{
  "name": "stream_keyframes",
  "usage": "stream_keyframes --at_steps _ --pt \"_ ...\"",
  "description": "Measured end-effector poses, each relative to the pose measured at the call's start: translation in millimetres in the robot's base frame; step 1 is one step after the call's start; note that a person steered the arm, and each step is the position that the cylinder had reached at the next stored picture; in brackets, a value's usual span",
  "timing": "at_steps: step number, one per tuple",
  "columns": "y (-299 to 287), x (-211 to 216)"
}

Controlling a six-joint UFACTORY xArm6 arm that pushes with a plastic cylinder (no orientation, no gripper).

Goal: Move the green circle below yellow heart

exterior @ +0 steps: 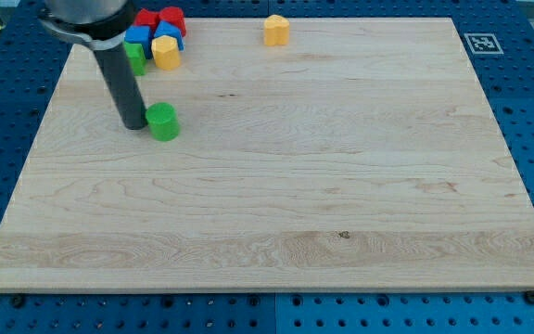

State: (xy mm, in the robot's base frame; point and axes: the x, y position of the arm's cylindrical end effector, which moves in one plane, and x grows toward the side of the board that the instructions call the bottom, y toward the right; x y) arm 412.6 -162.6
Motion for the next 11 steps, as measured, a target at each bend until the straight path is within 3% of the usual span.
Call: stream_keyframes --at_steps 3,6,11 --pt "113.5 25.4" --pt "150.4 56.0" --pt "153.7 -15.1"
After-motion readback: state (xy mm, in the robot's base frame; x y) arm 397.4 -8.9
